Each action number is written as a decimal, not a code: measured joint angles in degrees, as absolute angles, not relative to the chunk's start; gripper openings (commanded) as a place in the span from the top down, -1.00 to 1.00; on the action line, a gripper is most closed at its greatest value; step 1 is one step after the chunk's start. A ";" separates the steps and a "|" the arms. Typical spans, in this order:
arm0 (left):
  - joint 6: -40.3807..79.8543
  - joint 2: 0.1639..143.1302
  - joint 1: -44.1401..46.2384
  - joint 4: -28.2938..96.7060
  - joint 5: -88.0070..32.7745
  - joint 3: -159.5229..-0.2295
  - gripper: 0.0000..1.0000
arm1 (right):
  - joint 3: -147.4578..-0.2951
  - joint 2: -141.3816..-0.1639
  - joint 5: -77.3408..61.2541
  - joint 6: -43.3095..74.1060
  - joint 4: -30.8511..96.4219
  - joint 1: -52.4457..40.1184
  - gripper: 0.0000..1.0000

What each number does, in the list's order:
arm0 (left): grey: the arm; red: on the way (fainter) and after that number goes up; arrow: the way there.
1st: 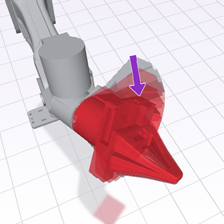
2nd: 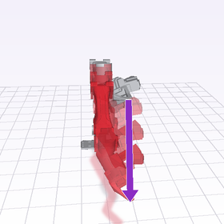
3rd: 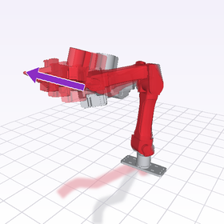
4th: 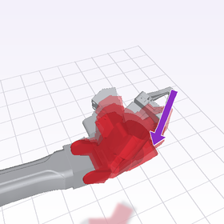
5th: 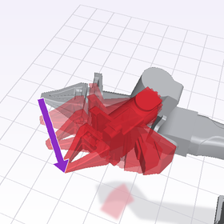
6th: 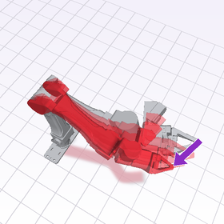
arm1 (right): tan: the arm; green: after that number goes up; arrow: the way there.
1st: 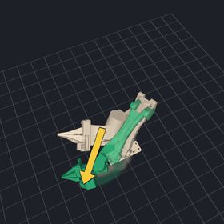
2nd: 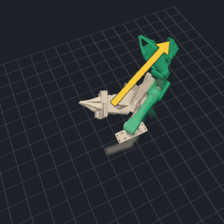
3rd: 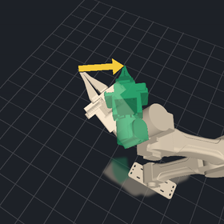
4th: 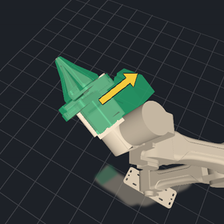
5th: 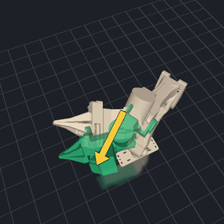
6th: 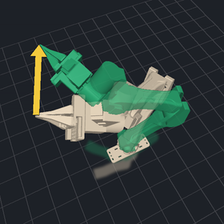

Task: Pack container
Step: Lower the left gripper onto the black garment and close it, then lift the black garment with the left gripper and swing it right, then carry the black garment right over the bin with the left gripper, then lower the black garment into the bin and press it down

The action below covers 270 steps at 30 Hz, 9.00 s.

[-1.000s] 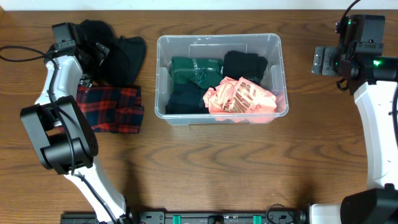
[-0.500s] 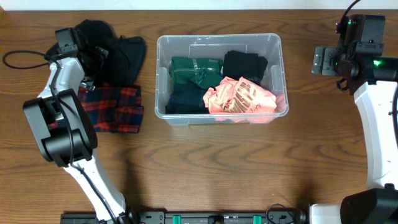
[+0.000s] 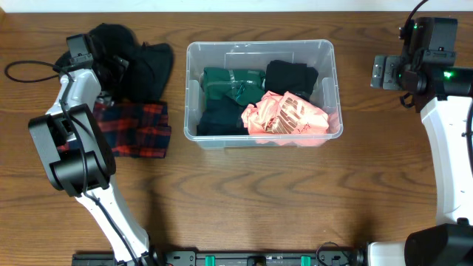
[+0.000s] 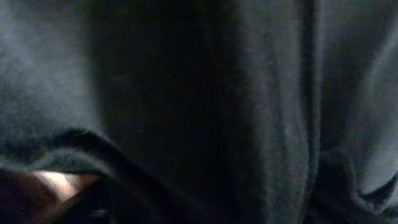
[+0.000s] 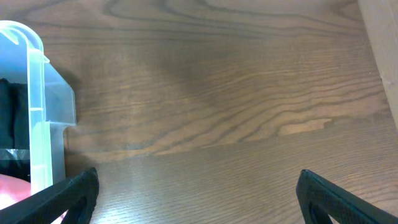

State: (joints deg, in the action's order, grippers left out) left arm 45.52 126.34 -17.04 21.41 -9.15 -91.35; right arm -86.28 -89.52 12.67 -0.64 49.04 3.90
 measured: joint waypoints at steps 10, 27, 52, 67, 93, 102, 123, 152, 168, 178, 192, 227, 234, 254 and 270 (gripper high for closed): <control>45.23 125.80 -17.61 21.43 -11.16 -91.42 0.88 | -86.28 -89.52 12.67 -0.64 49.04 3.90 -0.98; 34.74 107.94 -20.23 22.94 -10.15 -89.76 0.88 | -86.28 -89.52 12.67 -0.64 49.04 3.90 -0.99; 27.33 89.82 -4.12 34.30 -37.45 -89.69 0.88 | -86.28 -89.52 12.67 -0.64 49.01 3.90 -0.99; 13.04 89.82 7.68 47.44 -43.81 -89.69 0.88 | -86.28 -89.52 12.67 -0.64 49.04 3.90 -0.99; 7.03 96.82 12.82 48.95 -40.88 -89.69 0.88 | -86.28 -89.52 12.67 -0.64 49.04 3.90 -0.98; 7.03 100.05 12.82 48.86 -40.29 -89.69 0.88 | -86.28 -89.52 12.67 -0.64 49.04 3.90 -0.99; 7.07 100.97 12.82 48.38 -32.71 -89.69 0.88 | -86.28 -89.52 12.67 -0.64 49.04 3.90 -0.99; 7.05 103.39 12.88 47.86 -31.29 -89.69 0.89 | -86.28 -89.52 12.67 -0.64 49.04 3.90 -0.99; -7.09 102.02 12.86 48.07 -32.62 -92.60 0.88 | -86.28 -89.52 12.67 -0.64 49.04 3.90 -0.98; -27.51 96.77 14.48 47.35 -40.77 -94.26 0.88 | -86.28 -89.52 12.67 -0.64 49.04 3.90 -0.99; -34.06 96.77 18.63 44.25 -42.00 -94.26 0.88 | -86.28 -89.52 12.67 -0.64 49.04 3.90 -0.98; 75.26 96.90 41.34 25.28 21.65 -94.11 0.88 | -86.28 -89.52 12.67 -0.64 49.04 3.90 -0.99; 76.05 96.95 42.15 23.22 22.41 -94.11 0.88 | -86.28 -89.52 12.67 -0.64 49.04 3.90 -0.99; 71.22 97.06 43.72 21.61 17.45 -94.11 0.88 | -86.28 -89.52 12.67 -0.64 49.04 3.90 -0.99; 89.78 105.62 43.72 21.21 26.41 -94.11 0.88 | -86.28 -89.52 12.64 -0.64 49.04 3.90 -0.99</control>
